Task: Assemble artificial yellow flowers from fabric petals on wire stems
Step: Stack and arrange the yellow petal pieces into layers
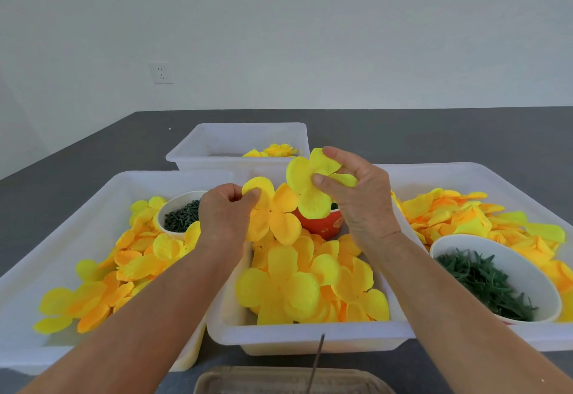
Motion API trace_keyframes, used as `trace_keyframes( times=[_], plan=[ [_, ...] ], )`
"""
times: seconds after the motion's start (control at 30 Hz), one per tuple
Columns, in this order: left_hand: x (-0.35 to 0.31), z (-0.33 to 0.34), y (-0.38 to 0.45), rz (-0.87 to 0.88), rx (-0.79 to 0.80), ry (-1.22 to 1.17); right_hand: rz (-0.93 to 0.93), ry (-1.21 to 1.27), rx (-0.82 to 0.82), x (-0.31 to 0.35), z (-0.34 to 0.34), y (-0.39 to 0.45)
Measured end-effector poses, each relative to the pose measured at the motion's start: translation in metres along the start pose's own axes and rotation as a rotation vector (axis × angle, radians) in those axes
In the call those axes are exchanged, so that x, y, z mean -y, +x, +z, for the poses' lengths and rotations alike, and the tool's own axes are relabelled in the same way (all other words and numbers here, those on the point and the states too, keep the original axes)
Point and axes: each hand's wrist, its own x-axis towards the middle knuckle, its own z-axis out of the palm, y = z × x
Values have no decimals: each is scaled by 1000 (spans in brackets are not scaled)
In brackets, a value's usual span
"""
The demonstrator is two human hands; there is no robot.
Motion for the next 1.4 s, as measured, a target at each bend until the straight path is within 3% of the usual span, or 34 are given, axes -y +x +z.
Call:
trace_keyframes(
  times=[0.27, 0.37, 0.6, 0.7, 0.83, 1.0, 1.17, 1.3, 1.4],
  plan=[
    [1, -2, 2, 37, -55, 52, 65, -15, 91, 1, 1, -1],
    [0, -3, 1, 51, -73, 30, 90, 0, 245, 4, 1, -3],
    [-1, -4, 0, 110, -101, 6, 122, -214, 650, 2, 3, -7],
    [-3, -4, -2, 212, -89, -1, 154, -240, 724, 4, 4, -8],
    [-6, 0, -8, 334, 10, 56, 274, -303, 615, 6, 7, -7],
    [-7, 2, -15, 401, 117, 115, 273, -252, 414, 1, 4, -7],
    [-6, 2, -14, 412, 110, 149, -23, -309, 206, -2, 4, -6],
    [-4, 3, -13, 449, 145, 209, -264, -340, 233, 0, 9, -9],
    [-2, 5, -14, 401, 211, 195, -346, -370, 189, 0, 8, -7]
  ],
)
